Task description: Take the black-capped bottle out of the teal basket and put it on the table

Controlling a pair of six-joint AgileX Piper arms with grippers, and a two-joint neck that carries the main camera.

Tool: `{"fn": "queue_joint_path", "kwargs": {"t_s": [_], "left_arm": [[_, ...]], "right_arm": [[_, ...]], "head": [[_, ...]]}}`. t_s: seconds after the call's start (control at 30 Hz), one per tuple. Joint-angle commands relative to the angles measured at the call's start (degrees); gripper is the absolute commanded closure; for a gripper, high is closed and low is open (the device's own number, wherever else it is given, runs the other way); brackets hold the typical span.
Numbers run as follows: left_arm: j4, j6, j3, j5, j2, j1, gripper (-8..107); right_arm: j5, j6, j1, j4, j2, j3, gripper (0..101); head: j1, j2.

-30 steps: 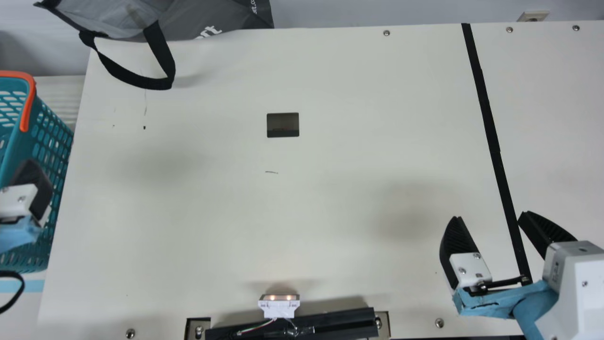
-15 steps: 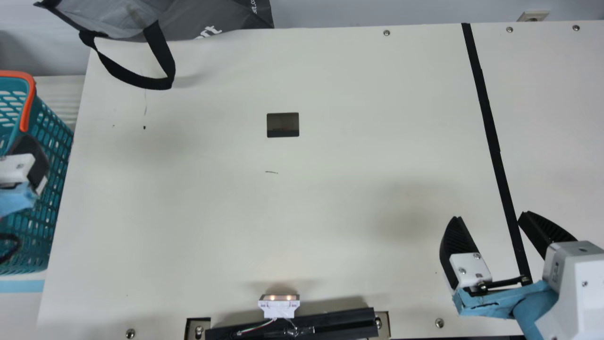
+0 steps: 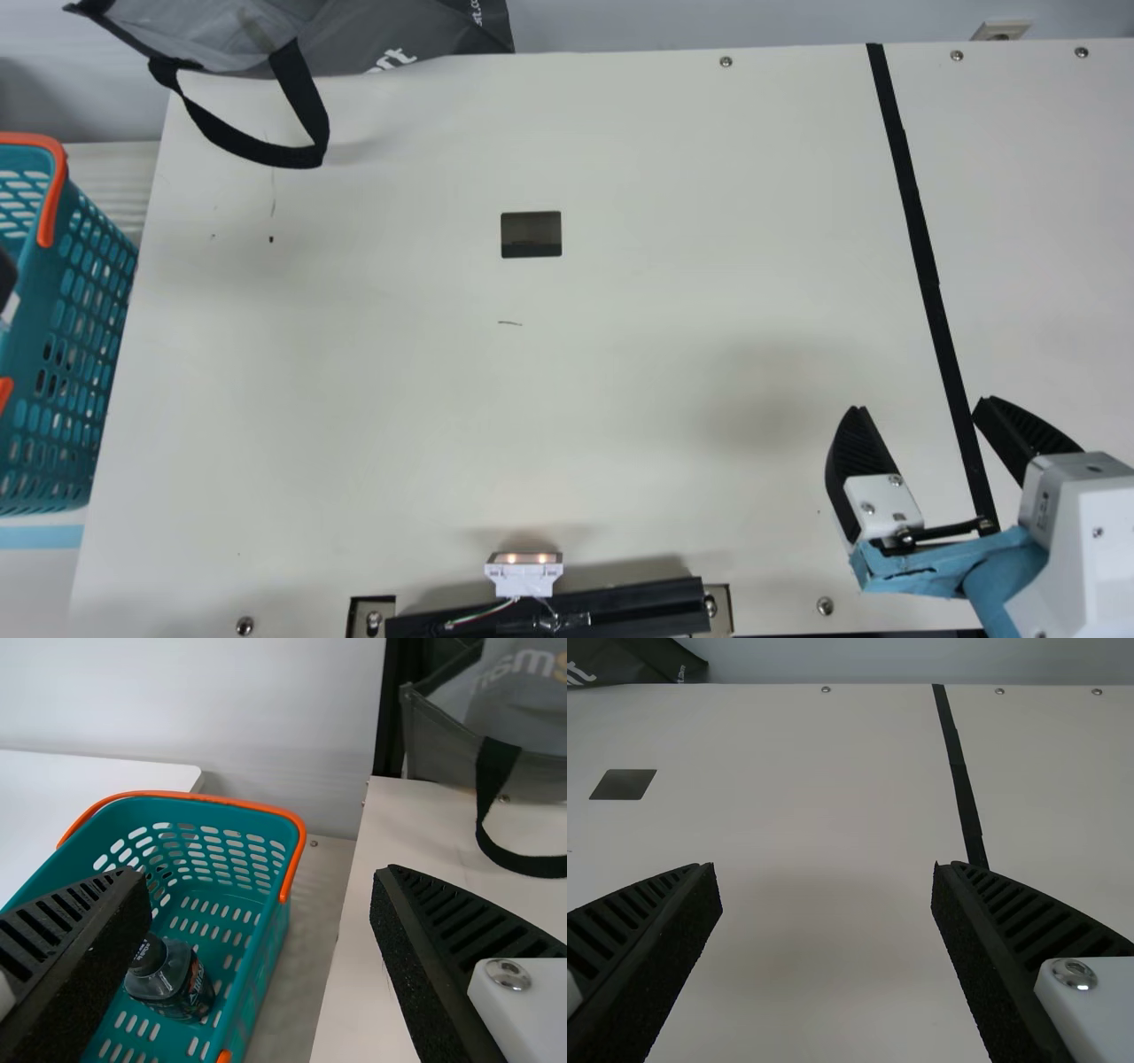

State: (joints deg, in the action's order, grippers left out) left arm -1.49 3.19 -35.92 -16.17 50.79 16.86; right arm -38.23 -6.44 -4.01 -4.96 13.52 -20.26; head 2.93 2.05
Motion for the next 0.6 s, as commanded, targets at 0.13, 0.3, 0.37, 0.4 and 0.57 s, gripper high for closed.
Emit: {"fn": "queue_joint_path", "kwargs": {"t_s": [0.13, 0.3, 0.37, 0.4, 0.57], "left_arm": [[1.3, 0.3, -0.3, 0.8, 2.0, 2.4, -8], [1.8, 0.3, -1.0, 0.7, 4.2, 3.7, -8], [2.0, 0.2, -1.3, 0.4, 5.2, 4.2, -8], [2.1, 0.2, -1.5, 0.2, 5.6, 4.5, -8], [2.1, -0.8, -2.4, -0.7, 7.4, 5.4, -8]], "right_arm": [[-0.1, 0.0, 0.0, 0.0, 0.0, 0.0, 10], [-0.1, 0.0, 0.0, 0.0, 0.0, 0.0, 10], [-0.1, 0.0, 0.0, 0.0, 0.0, 0.0, 10], [-0.1, 0.0, 0.0, 0.0, 0.0, 0.0, 10], [-0.1, 0.0, 0.0, 0.0, 0.0, 0.0, 10]], "head": [[-0.2, -0.5], [-0.2, -0.5], [-0.2, -0.5], [-0.2, -0.5], [-0.2, -0.5]]}}
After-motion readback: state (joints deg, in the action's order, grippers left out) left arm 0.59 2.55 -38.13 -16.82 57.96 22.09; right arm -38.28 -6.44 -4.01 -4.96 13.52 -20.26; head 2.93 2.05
